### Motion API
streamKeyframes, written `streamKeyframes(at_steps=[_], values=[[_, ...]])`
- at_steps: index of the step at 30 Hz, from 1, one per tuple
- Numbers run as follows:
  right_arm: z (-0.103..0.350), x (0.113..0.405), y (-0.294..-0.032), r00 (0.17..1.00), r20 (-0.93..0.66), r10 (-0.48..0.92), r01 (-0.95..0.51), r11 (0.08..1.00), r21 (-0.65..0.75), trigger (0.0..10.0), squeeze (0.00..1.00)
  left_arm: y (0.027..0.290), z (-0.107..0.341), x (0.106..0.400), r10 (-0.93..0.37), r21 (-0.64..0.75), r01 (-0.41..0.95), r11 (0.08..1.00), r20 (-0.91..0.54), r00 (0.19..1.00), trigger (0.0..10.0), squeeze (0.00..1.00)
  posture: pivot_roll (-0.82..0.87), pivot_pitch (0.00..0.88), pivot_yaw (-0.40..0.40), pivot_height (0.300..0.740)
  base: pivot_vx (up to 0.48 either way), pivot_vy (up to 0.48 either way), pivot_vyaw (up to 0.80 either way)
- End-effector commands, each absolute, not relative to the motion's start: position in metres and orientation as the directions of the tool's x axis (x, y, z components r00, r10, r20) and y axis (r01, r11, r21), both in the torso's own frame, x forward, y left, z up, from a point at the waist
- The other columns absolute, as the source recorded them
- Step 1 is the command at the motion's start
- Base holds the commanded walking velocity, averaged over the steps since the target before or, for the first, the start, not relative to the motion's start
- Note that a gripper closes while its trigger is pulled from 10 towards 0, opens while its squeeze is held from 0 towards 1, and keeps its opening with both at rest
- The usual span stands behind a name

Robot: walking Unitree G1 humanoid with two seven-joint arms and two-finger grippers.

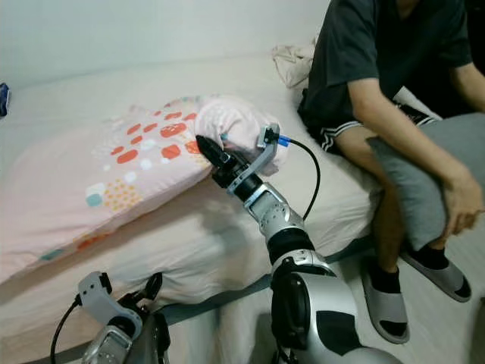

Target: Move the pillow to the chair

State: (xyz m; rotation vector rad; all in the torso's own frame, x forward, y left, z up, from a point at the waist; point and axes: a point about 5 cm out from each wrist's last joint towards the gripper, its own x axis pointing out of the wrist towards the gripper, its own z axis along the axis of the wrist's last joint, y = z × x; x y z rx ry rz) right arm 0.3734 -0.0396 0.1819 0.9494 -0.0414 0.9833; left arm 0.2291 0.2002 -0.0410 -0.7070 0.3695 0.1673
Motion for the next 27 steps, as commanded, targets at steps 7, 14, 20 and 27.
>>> streamKeyframes(at_steps=[7, 14, 20, 27], values=[[0.206, 0.373, -0.036, 0.506, 0.54, 0.672, -0.791, 0.113, 0.601, 0.0, 0.0, 0.219, -0.026, 0.242, 0.072, -0.556, -0.243, 0.795, -0.312, 0.948, 10.0, 0.0, 0.03, 0.055, -0.06, 0.638, 0.0, 0.0, 0.0], [0.207, 0.373, -0.039, 0.511, 0.541, 0.668, -0.788, 0.112, 0.606, 0.0, 0.0, 0.231, -0.049, 0.212, 0.124, -0.469, -0.379, 0.798, -0.486, 0.865, 10.0, 0.0, 0.03, 0.05, -0.059, 0.67, 0.0, 0.0, 0.0], [0.212, 0.373, -0.038, 0.503, 0.564, 0.655, -0.791, 0.086, 0.605, 0.0, 0.0, 0.234, -0.068, 0.183, 0.162, -0.417, -0.481, 0.771, -0.602, 0.782, 10.0, 0.0, 0.03, 0.055, -0.055, 0.694, 0.0, 0.0, 0.0], [0.219, 0.372, -0.036, 0.48, 0.584, 0.655, -0.81, 0.074, 0.582, 0.0, 0.0, 0.232, -0.08, 0.161, 0.184, -0.368, -0.549, 0.751, -0.681, 0.709, 10.0, 0.0, 0.02, 0.039, -0.054, 0.717, 0.0, 0.0, 0.0]])
